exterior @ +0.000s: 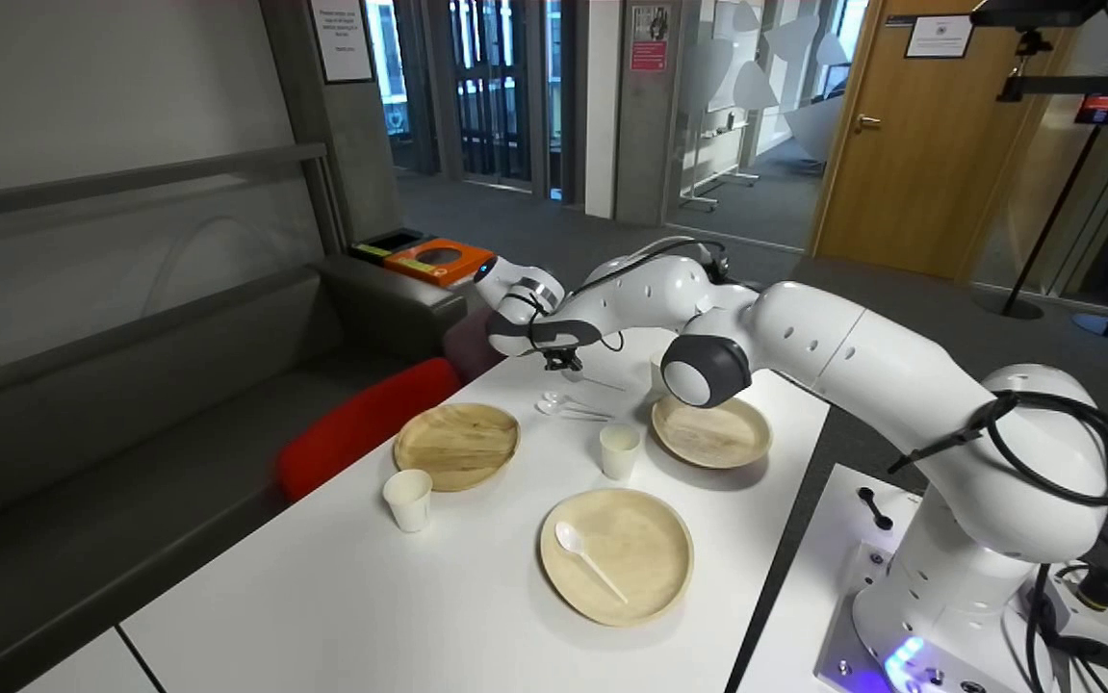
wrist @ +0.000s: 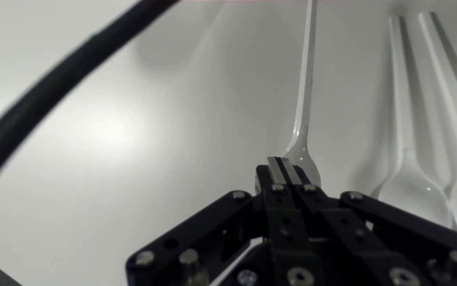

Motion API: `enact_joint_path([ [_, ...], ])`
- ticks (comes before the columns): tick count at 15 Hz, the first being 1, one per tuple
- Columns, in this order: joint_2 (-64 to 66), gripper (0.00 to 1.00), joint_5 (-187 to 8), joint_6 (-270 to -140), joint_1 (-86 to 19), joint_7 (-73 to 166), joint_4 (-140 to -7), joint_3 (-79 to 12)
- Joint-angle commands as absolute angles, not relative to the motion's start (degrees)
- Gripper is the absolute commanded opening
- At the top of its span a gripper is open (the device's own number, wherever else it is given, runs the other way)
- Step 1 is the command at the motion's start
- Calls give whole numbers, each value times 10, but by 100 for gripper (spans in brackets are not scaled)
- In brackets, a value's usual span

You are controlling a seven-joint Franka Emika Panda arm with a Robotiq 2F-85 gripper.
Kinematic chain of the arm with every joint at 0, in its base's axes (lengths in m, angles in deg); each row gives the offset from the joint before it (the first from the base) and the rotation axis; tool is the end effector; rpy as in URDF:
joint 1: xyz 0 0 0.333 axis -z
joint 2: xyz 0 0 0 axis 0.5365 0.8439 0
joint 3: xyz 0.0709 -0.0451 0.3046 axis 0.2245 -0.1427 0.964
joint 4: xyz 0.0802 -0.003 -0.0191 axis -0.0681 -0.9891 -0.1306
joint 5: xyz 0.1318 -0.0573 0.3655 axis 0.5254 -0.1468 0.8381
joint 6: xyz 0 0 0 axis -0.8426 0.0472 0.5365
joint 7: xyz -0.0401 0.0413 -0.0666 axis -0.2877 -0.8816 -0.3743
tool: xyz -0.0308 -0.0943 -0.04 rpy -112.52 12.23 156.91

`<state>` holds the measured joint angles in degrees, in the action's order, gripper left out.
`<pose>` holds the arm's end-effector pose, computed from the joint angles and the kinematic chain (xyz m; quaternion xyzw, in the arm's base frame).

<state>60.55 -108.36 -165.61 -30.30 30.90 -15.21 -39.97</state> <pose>0.7685 -0.1306 0.1691 0.9510 0.0778 -0.1621 0.2513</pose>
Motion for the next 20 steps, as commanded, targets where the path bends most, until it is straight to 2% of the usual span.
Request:
enact_joint_path([
  [1, 606, 0, -1043, -1636, -283, 241, -135, -361],
  [5, 607, 1, -1022, -1633, -278, 224, -137, -346],
  [6, 607, 26, -1018, -1634, -277, 221, -138, -343],
  [7, 604, 27, -1014, -1638, -276, 222, -141, -340],
  [15, 529, 86, -973, -1635, -279, 280, -176, -317],
  [17, 503, 99, -966, -1631, -277, 300, -191, -317],
  [20, 480, 100, -958, -1633, -273, 311, -211, -315],
])
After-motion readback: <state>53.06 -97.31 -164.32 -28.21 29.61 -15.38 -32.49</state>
